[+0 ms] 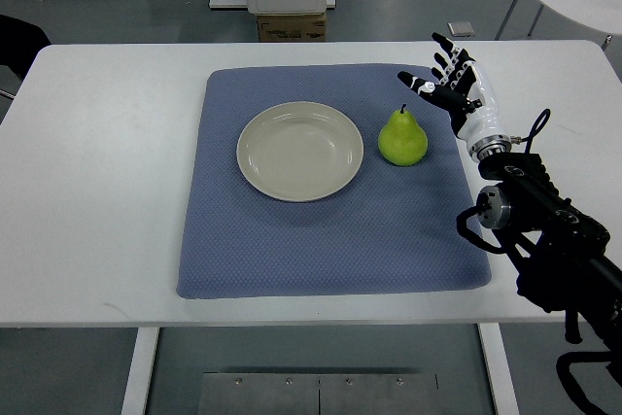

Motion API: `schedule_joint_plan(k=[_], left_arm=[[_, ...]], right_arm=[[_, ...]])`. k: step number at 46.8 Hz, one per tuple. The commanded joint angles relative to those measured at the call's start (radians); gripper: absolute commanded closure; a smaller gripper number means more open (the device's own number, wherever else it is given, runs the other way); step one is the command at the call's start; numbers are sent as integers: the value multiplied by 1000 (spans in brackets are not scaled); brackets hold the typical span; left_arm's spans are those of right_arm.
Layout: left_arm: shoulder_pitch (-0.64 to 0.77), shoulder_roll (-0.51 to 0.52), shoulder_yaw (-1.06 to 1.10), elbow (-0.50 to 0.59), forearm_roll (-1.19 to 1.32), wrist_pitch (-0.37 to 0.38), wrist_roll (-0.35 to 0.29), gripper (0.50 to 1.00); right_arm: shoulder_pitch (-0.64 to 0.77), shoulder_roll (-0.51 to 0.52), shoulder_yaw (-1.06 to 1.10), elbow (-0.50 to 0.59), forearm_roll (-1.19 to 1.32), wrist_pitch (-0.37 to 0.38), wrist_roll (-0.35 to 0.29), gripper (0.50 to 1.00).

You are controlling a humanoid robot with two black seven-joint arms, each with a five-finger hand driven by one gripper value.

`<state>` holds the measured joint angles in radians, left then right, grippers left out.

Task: Place pear on plate with right hand
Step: 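Raise the right hand and open its fingers above the green pear, then lower the right hand onto the pear and wrap fingers around it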

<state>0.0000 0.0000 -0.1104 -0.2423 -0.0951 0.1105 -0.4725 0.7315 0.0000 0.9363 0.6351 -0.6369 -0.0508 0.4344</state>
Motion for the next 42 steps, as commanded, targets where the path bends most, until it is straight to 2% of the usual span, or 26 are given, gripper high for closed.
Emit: schedule_joint_plan(k=[1, 15, 42], left_arm=[[0, 0, 0, 0, 0, 0, 0, 500], [0, 0, 0, 0, 0, 0, 0, 500], [0, 0, 0, 0, 0, 0, 0, 500]], right_arm=[[0, 0, -1, 0, 2, 0, 12, 500], [-1, -12, -2, 2, 14, 8, 89, 500], [-9, -34, -11, -8, 22, 3, 92, 500]])
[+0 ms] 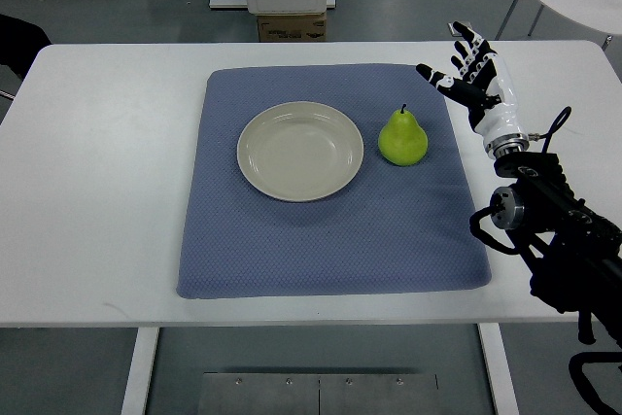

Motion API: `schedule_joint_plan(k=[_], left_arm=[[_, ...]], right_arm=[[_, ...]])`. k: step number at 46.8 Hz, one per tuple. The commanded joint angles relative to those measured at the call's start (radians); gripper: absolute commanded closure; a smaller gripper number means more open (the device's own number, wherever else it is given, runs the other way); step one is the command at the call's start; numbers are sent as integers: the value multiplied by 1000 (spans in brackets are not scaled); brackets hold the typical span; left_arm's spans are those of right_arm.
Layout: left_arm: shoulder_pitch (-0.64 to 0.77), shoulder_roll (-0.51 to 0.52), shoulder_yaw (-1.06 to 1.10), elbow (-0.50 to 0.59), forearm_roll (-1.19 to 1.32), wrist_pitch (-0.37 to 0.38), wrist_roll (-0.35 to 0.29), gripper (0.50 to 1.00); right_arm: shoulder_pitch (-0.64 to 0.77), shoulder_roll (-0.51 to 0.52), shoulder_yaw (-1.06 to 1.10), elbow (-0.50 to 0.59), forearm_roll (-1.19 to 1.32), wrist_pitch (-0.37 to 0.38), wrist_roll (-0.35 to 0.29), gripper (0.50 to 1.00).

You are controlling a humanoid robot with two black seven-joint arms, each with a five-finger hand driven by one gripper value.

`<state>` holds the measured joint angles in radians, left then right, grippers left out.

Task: Place pear on plate with right hand
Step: 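Lower the right hand onto the pear and wrap fingers around it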

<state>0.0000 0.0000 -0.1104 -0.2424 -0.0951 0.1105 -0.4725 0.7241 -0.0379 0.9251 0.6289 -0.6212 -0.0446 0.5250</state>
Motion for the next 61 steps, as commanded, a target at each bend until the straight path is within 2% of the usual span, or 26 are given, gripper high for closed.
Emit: schedule_joint_plan(k=[1, 32, 48, 61], left_arm=[[0, 0, 0, 0, 0, 0, 0, 500], [0, 0, 0, 0, 0, 0, 0, 500], [0, 0, 0, 0, 0, 0, 0, 500], [0, 0, 0, 0, 0, 0, 0, 500]], right_arm=[[-2, 4, 0, -3, 8, -3, 1, 500], [18, -17, -160, -69, 11, -1, 4, 513], [49, -20, -293, -67, 11, -1, 86, 511], [60, -22, -353, -69, 11, -3, 86, 511]])
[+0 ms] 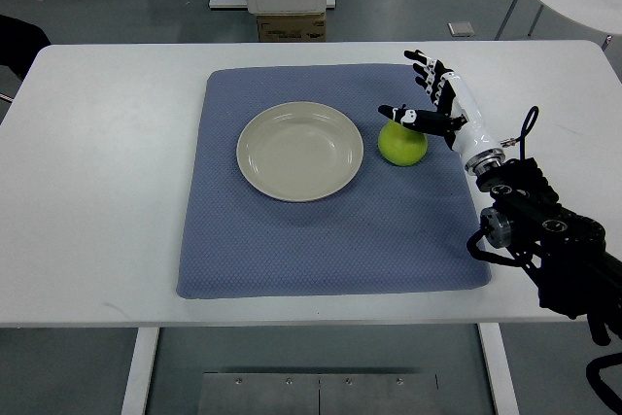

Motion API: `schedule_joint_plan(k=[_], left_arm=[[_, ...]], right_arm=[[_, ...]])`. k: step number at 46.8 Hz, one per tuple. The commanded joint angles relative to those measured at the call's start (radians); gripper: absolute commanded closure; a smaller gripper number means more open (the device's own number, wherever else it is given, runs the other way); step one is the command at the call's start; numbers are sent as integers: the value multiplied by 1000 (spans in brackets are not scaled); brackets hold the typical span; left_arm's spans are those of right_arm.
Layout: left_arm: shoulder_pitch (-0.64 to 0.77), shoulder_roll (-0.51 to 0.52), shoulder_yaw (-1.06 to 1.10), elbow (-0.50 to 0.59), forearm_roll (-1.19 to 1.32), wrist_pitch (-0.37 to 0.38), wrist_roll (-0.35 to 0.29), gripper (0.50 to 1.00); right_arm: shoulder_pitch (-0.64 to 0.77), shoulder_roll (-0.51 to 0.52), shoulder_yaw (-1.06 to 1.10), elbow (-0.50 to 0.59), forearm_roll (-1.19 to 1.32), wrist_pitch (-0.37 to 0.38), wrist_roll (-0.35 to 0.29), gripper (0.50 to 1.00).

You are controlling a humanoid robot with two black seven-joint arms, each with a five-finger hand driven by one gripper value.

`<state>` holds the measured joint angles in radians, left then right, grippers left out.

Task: Place pear on plate with right hand
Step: 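Lower the right hand onto the pear and wrap fingers around it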

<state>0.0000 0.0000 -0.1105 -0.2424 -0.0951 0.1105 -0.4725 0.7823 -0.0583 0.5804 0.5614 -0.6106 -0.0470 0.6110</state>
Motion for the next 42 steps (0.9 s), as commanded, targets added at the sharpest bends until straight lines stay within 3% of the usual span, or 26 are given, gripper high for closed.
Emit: schedule_joint_plan(k=[1, 42], left_arm=[[0, 0, 0, 0, 0, 0, 0, 500], [0, 0, 0, 0, 0, 0, 0, 500]], right_arm=[[2, -3, -11, -2, 0, -1, 0, 511], [25, -18, -146, -40, 0, -13, 0, 513]])
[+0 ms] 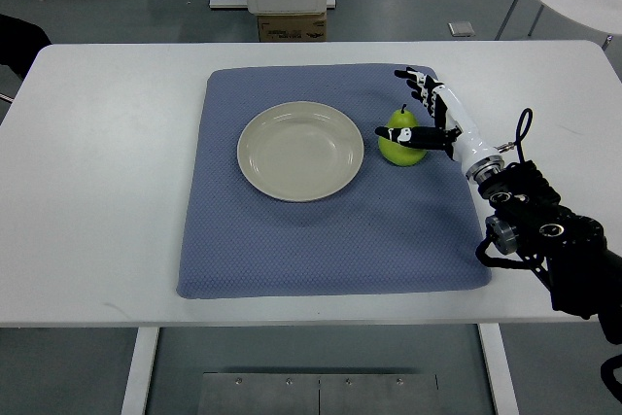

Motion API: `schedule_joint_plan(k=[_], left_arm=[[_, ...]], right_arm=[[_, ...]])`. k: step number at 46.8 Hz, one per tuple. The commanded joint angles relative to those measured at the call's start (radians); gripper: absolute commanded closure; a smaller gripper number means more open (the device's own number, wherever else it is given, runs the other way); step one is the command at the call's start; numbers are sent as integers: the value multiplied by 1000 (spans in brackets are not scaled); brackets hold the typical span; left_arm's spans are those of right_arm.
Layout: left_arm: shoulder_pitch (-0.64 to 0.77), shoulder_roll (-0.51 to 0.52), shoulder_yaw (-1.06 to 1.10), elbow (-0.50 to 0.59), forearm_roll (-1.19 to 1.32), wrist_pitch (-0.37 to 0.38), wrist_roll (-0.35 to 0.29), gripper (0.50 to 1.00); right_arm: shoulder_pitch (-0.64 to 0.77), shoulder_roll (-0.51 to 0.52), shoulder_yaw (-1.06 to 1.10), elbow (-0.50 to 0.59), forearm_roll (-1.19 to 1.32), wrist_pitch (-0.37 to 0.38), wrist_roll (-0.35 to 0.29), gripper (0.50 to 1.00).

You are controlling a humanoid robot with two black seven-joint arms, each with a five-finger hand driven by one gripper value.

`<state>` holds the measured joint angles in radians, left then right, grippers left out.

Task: Place pear on plate with right hand
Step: 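Lower the right hand onto the pear and wrap fingers around it, then close the right hand on the pear and lift it up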

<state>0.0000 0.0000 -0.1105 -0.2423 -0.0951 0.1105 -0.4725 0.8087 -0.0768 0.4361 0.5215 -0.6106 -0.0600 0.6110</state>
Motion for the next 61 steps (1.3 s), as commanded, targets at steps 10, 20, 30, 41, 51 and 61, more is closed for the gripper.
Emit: schedule_joint_plan(k=[10, 20, 30, 41, 51, 61], left_arm=[[0, 0, 0, 0, 0, 0, 0, 500], [0, 0, 0, 0, 0, 0, 0, 500], [0, 0, 0, 0, 0, 0, 0, 500], [0, 0, 0, 0, 0, 0, 0, 500], [0, 0, 0, 0, 0, 0, 0, 500], [0, 0, 0, 0, 0, 0, 0, 500]], right_arm=[[-2, 0, -46, 0, 0, -1, 0, 513], [-2, 0, -59, -12, 0, -3, 0, 515], [-3, 2, -65, -26, -1, -3, 0, 519], [-3, 0, -89, -28, -1, -3, 0, 536], [-3, 0, -105, -28, -1, -3, 0, 569], [-3, -1, -125, -32, -1, -3, 0, 586]])
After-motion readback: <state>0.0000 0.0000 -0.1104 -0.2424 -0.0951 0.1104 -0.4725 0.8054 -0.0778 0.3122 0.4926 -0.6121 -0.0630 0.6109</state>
